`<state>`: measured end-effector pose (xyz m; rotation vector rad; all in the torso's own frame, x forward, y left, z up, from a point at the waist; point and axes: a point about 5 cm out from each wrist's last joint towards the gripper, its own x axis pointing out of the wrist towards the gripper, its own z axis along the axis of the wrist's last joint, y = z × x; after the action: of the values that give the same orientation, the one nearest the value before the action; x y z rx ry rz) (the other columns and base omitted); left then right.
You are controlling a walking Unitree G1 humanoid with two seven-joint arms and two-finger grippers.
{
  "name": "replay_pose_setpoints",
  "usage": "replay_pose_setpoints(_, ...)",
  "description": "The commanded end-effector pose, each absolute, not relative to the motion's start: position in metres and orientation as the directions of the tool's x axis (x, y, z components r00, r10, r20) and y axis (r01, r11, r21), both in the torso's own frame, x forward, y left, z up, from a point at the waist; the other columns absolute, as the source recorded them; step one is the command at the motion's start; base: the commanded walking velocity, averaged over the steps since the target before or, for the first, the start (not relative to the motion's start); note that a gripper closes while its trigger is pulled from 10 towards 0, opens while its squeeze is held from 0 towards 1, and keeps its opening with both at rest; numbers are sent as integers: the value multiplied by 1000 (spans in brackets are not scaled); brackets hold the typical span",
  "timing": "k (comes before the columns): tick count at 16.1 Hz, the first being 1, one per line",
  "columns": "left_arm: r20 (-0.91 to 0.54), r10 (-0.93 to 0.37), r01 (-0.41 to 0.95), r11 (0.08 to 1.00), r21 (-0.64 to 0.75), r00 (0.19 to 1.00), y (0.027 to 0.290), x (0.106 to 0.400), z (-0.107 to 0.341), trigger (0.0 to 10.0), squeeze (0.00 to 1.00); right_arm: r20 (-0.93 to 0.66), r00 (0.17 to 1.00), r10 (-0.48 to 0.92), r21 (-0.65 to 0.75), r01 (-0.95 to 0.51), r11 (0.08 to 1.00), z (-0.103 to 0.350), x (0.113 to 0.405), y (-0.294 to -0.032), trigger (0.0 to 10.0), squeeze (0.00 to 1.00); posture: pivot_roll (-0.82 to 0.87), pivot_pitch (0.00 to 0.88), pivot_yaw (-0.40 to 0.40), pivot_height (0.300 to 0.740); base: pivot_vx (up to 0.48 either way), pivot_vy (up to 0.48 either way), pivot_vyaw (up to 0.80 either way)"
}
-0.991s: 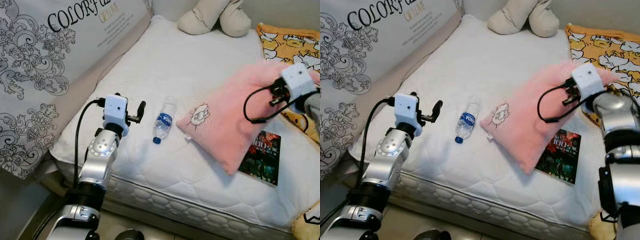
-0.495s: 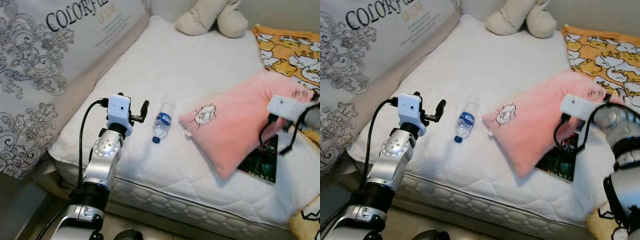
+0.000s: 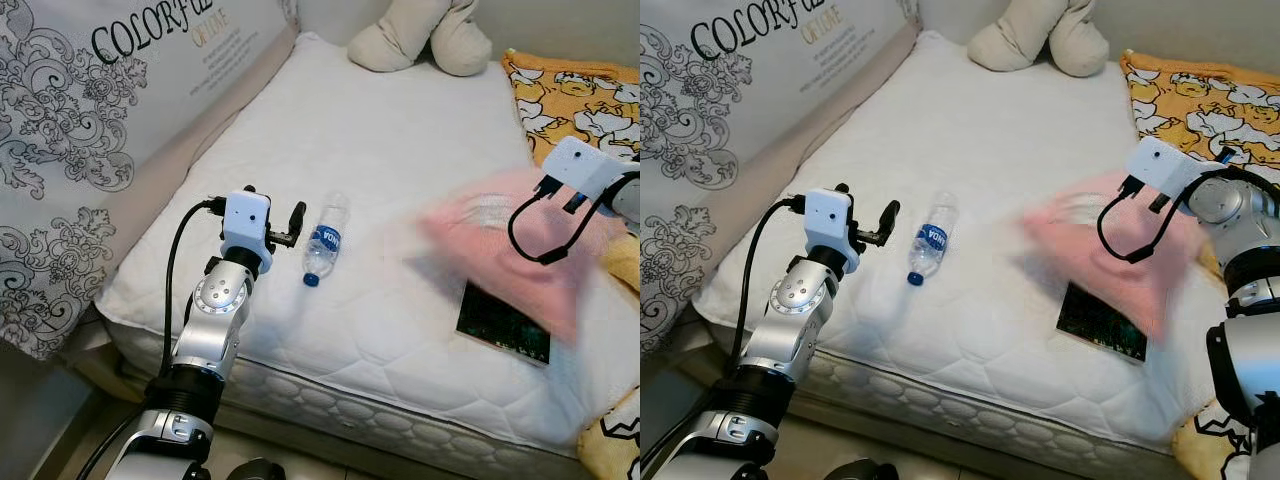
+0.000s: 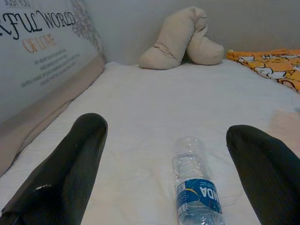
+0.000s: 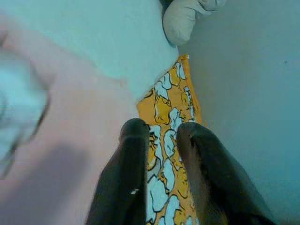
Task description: Clean up the room
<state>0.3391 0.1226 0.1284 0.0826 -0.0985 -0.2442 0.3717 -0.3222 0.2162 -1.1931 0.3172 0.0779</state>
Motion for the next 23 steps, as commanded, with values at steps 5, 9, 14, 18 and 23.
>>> replay_pose_setpoints(5,104,-262,250,962,114,960,117,338,131,10000,0,79,987,-142,-653,159,741,236,376,-316,10000,0,-91,0,-7,740,0,0,0)
replay_pose_setpoints(9,108,-221,211,973,96,969,125,334,129,10000,0,203,901,-384,-68,404,912,151,335,-283,10000,0,-89,0,-29,740,0,0,0)
replay_pose_setpoints(14,60,-139,139,990,-5,989,133,329,114,10000,0,95,934,-346,75,340,938,78,257,-219,10000,0,-121,0,-13,740,0,0,0)
replay_pose_setpoints(18,86,-181,182,983,-5,980,132,326,113,10000,0,41,972,-231,160,222,962,75,250,-208,10000,0,-143,0,-3,740,0,0,0)
replay_pose_setpoints(23,79,-224,225,974,-7,971,123,324,110,10000,0,19,992,-125,43,124,991,79,254,-201,10000,0,-156,0,-5,740,0,-457,0)
